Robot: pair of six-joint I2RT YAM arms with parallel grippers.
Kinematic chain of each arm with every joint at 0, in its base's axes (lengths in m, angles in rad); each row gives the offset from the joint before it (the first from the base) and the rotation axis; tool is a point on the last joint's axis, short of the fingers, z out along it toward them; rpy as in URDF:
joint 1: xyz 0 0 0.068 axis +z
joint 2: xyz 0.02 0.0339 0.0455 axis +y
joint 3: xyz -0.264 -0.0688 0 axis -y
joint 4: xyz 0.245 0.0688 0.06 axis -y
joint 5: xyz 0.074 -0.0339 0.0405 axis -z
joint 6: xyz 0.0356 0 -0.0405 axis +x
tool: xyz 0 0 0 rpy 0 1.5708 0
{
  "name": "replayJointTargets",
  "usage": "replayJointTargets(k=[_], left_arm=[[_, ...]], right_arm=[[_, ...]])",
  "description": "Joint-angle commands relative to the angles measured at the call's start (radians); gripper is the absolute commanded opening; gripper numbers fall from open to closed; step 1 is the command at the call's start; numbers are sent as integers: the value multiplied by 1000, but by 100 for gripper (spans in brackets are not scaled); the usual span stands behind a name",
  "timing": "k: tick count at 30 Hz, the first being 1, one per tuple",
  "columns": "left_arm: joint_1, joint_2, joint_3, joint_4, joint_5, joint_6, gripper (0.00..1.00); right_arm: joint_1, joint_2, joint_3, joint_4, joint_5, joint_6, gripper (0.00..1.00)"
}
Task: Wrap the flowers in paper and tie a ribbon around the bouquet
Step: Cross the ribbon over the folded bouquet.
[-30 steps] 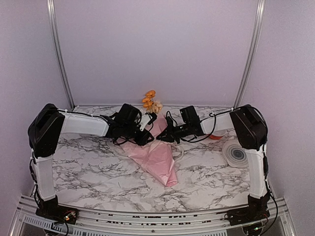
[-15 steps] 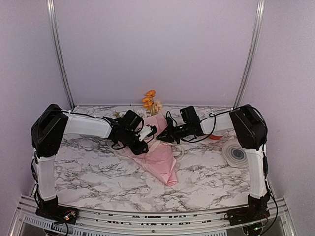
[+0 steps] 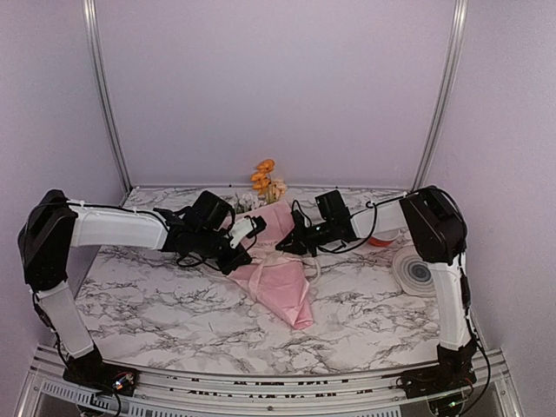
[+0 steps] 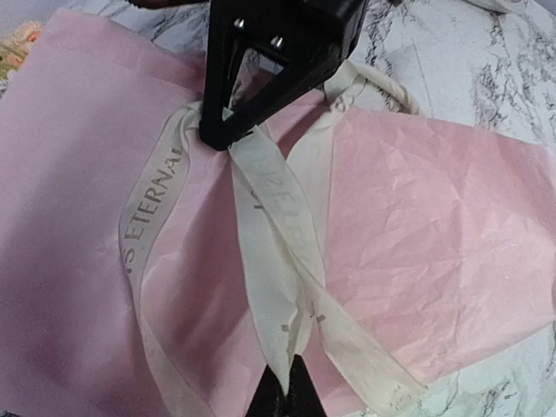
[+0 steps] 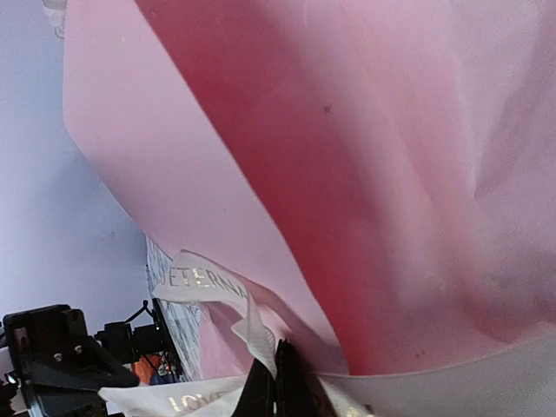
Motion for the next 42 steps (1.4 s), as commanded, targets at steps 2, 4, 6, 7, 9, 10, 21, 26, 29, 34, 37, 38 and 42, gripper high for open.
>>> replayJointTargets(k=[2,4,6,7,9,10,21,26,29,34,37,38,42], left_arm=[[-3,-134,-69,131,57,-33,0],[-3,-177,-106,180,53,-62,0],[-3,-232,-169,290,52,-105,0],[-3,-260,-221,349,50,-129,0],[-3,-313,-293,471,29,-185,0],[-3,-333,-325,521,17,-209,0],[-5,-554,-507,696,-89,-257,0],[-5,-609,-638,694,-268,-357,0],[-6,-664,-742,691,-417,-493,0],[-24,-806,-899,646,-579,-702,19],[-60,-911,-941,543,-723,-769,32],[-76,-943,-937,498,-759,-771,35],[-122,-967,-880,438,-945,-644,38]], right_arm=[[-9,28,42,-28,-2,-28,0],[-8,31,41,-32,-1,-29,0],[-9,35,41,-40,2,-35,0],[-9,35,43,-46,3,-40,0],[-9,38,46,-59,5,-48,0],[-8,40,47,-64,8,-52,0],[-7,49,67,-116,18,-96,0],[-2,50,80,-135,26,-106,0],[3,51,87,-148,33,-113,0],[7,58,109,-174,39,-130,0],[10,57,112,-178,43,-133,0],[11,57,113,-178,45,-134,0],[14,60,116,-178,45,-134,0]])
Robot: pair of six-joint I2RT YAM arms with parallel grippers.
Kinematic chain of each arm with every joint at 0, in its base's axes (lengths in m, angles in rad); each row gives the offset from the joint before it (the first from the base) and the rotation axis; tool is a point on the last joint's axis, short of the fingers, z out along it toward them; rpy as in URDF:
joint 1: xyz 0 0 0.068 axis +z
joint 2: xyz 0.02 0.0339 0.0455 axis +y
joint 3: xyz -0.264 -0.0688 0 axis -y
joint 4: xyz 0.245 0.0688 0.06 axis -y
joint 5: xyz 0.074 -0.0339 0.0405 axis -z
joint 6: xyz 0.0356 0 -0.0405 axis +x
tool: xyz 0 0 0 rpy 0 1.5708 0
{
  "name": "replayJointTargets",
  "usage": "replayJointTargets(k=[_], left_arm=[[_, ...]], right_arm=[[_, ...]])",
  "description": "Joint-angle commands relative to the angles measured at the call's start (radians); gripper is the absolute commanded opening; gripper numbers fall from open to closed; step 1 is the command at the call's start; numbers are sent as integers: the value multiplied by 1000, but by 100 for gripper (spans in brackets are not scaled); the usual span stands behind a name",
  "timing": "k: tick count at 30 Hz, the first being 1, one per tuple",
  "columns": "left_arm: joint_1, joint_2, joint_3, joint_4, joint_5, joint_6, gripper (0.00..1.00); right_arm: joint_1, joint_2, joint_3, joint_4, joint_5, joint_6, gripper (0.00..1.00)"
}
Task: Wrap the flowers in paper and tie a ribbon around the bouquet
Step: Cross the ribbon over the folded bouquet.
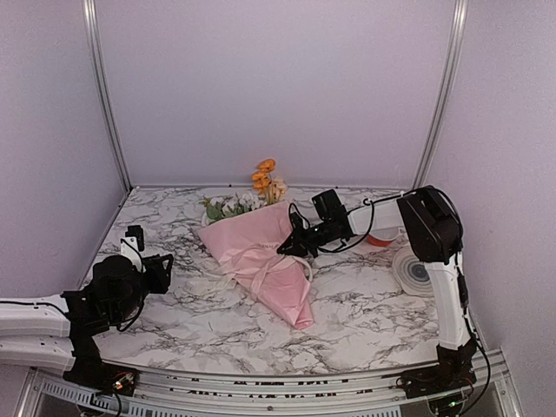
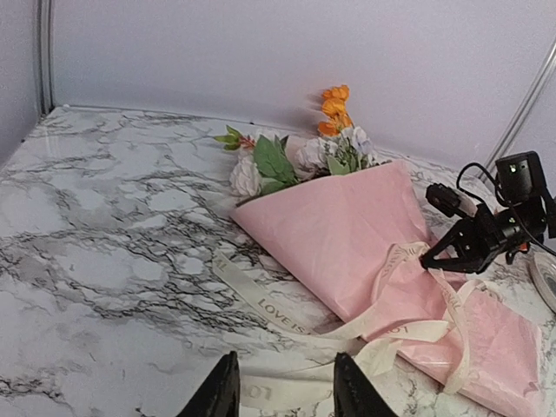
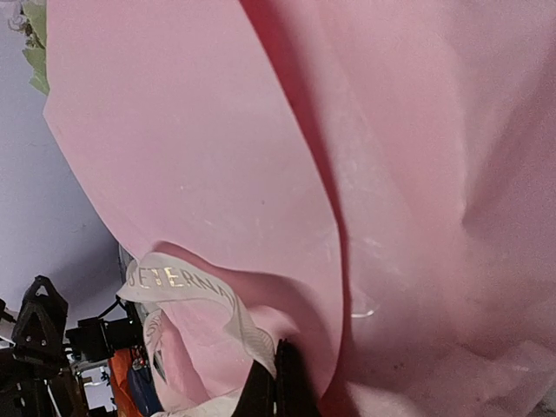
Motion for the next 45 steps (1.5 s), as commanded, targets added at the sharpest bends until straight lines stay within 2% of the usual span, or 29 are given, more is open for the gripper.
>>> replayJointTargets(k=[1,4,6,8,10,12,15,19,22,26,32,38,45], left_arm=[[-41,10,85,-99,-263,84,41],[-69,158,207,-94,-269,216,47],[-80,287,299,-51,-117,366,54],[-81,460,425,-74,141,538,61],[-81,628,583,-172,365,659,62],[-81,784,760,-311,489,702,63],[-80,979,978,-475,560,767,68],[-69,1150,1194,-682,615,825,70],[-59,1219,1254,-775,599,821,70],[-58,1240,1256,-795,496,817,66],[-55,1260,1266,-789,357,806,48],[-46,1260,1261,-776,335,804,22],[-34,1242,1252,-754,311,806,16]], right_arm=[[8,23,39,-18,17,-21,0],[10,22,39,-19,18,-22,0],[10,22,41,-20,18,-24,0],[10,24,42,-18,16,-23,0],[11,27,45,-22,12,-25,0],[10,23,44,-25,11,-29,0],[10,16,33,-21,13,-32,0],[10,11,27,-15,13,-31,0],[10,10,24,-16,11,-36,0],[10,9,20,-11,10,-36,0],[10,8,19,-9,7,-38,0],[10,5,15,-8,5,-40,0],[10,3,13,-13,2,-47,0]])
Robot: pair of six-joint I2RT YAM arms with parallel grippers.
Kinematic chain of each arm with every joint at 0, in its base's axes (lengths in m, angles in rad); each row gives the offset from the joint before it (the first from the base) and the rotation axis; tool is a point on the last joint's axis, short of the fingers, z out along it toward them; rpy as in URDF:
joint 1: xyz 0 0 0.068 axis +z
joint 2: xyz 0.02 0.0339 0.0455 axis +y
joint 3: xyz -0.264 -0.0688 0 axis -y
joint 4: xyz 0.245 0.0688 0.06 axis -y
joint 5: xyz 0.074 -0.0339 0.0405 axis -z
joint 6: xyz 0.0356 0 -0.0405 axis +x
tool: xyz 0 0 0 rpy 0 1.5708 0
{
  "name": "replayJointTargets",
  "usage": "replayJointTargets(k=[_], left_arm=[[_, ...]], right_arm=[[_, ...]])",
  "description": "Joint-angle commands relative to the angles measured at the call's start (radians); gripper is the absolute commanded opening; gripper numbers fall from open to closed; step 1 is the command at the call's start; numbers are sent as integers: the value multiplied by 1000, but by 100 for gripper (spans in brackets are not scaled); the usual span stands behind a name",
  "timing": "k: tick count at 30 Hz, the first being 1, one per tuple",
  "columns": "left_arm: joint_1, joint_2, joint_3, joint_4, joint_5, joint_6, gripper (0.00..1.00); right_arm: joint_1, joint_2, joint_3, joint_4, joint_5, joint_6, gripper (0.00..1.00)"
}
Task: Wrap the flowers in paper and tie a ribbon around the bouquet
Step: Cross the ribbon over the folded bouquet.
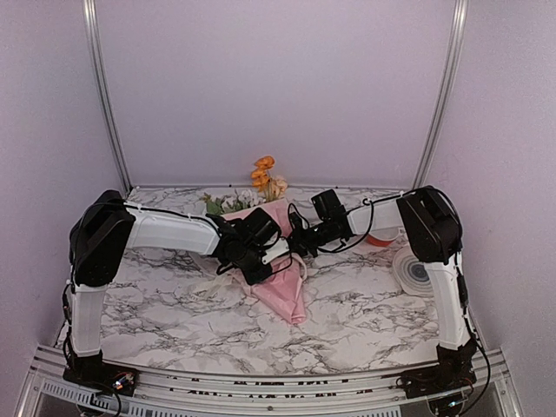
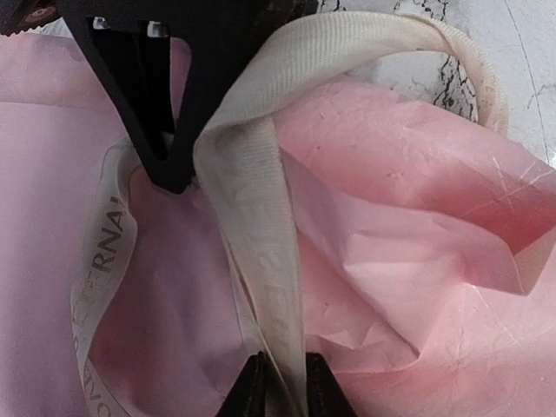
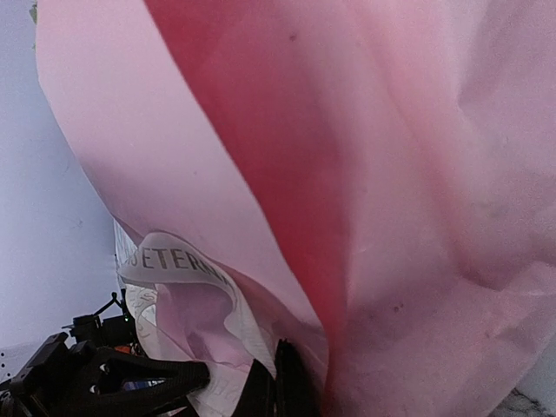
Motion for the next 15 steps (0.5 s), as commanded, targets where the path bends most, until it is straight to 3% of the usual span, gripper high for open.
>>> replayJointTargets(k=[1,3,5,7,15], left_arm=[[21,-2,3,-19,-48,2,16],[26,-8,6,-14,-37,-1,20],[33,-14,7,5,-8,-13,34],[38,-16,-3,54,15,-29,40],[42,37,-10,141,0,-54,37]], right_arm=[[7,-1,6,-6,0,-25,0],[7,-3,5,-9,1,-28,0],[7,-4,6,-9,1,-29,0],[7,-4,5,-10,1,-28,0],[7,-4,3,-11,-3,-30,0]])
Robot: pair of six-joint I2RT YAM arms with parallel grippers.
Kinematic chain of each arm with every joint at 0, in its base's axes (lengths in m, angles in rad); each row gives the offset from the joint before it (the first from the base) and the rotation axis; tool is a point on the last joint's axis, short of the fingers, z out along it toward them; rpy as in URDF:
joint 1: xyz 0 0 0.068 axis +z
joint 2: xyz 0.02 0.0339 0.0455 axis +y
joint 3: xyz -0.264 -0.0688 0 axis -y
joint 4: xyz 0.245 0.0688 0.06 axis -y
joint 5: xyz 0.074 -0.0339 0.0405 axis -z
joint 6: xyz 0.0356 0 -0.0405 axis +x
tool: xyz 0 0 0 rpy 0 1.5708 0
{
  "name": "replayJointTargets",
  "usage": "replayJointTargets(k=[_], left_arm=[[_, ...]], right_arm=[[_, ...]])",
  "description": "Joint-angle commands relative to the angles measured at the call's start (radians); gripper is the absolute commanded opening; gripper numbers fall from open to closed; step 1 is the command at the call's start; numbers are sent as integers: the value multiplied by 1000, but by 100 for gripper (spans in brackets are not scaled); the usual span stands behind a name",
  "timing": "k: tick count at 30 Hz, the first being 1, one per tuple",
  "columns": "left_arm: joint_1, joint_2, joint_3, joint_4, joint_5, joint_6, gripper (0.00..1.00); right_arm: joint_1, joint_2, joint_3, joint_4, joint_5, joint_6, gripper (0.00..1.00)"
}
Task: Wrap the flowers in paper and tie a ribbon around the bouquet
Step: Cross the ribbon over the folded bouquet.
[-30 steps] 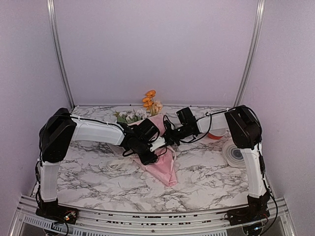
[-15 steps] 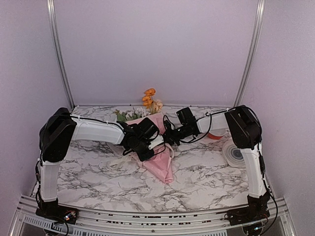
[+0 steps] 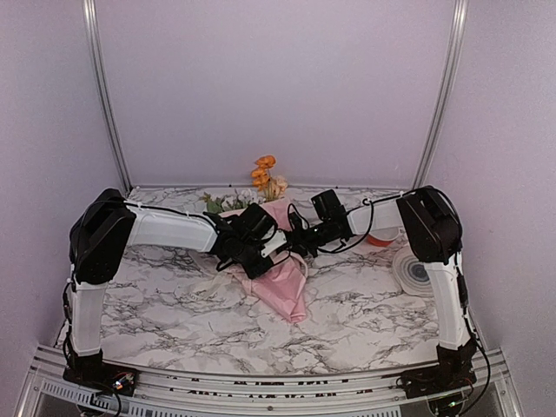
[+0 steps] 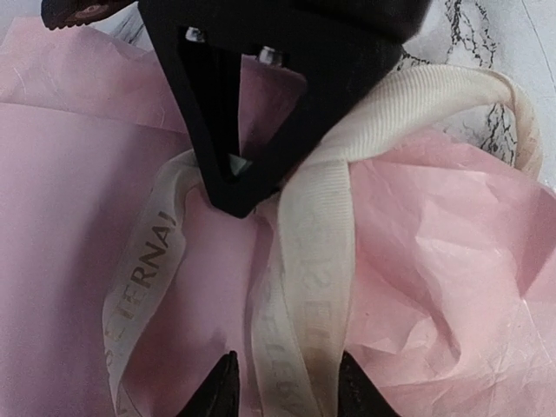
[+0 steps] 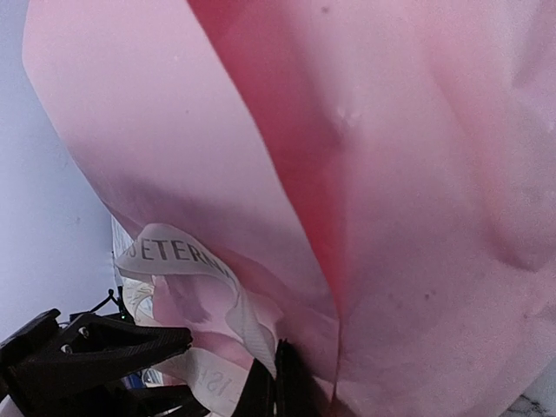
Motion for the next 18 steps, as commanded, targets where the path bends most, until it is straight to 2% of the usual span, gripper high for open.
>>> replayJointTargets(k=[1,4,7,12,15,18], left_arm=[[9,26,-11,90,5,-38,37],[9,-1,-49,177,72,-49,38],[12,2,-61,223,52,-62,36],[13,11,-62,205,37,-57,17],[15,1,-81,198,18,-49,1],[16,-19,-94,201,-16,-39,0]], right_arm=[[6,-4,5,-10,-2,-13,0],[6,-3,7,-11,-6,-13,0],[6,-5,5,-12,-6,-14,0],[6,-5,5,-14,-7,-15,0],[6,-3,9,-16,-11,-15,0],[5,-3,19,-41,-18,-37,0]])
